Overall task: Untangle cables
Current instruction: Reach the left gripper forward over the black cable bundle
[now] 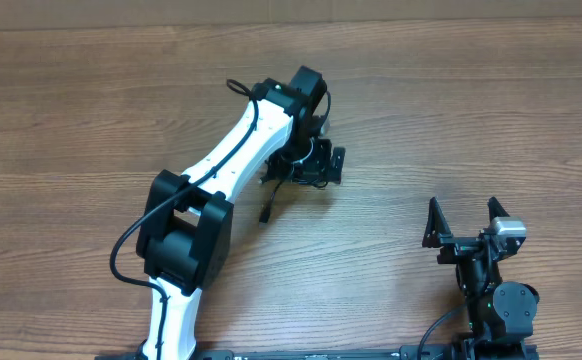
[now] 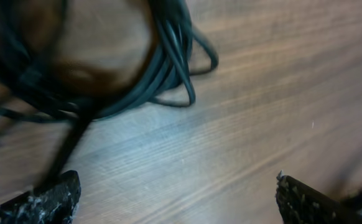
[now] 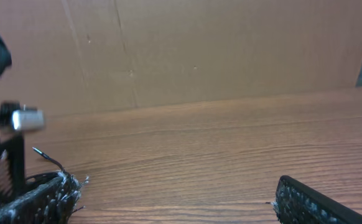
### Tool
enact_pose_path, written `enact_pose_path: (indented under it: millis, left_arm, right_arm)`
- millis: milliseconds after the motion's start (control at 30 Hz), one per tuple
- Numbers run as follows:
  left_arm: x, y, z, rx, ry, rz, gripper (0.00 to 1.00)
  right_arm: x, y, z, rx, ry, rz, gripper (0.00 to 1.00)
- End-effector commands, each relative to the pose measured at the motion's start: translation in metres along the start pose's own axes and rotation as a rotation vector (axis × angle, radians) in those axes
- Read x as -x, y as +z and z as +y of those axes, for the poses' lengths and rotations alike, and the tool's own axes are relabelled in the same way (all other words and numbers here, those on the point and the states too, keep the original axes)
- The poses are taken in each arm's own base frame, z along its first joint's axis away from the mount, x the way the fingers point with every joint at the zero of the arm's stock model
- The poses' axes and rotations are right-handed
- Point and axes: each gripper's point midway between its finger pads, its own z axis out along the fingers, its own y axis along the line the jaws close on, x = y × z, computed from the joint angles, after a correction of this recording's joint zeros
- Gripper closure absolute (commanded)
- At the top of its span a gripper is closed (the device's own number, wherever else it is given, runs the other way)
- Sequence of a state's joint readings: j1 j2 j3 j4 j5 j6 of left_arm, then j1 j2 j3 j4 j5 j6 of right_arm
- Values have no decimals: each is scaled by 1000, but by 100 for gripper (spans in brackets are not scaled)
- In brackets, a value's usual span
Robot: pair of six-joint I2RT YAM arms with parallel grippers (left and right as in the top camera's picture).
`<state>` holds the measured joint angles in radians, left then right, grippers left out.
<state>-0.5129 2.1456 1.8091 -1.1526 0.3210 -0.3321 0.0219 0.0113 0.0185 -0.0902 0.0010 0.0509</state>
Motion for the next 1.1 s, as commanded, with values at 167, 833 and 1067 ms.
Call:
enact_pose_path:
  millis: [167, 833, 1067]
  left_arm:
    - [68, -3, -22, -28, -39, -284, 96]
    - [42, 39, -17, 254, -195, -306, 50]
    - [38, 69, 0, 283, -230, -240, 52]
  right_arm:
    - [-2, 0, 0, -1, -7, -3, 0]
    - [-2, 0, 0, -1, -6, -3, 0]
    - [-2, 0, 0, -1, -6, -4, 0]
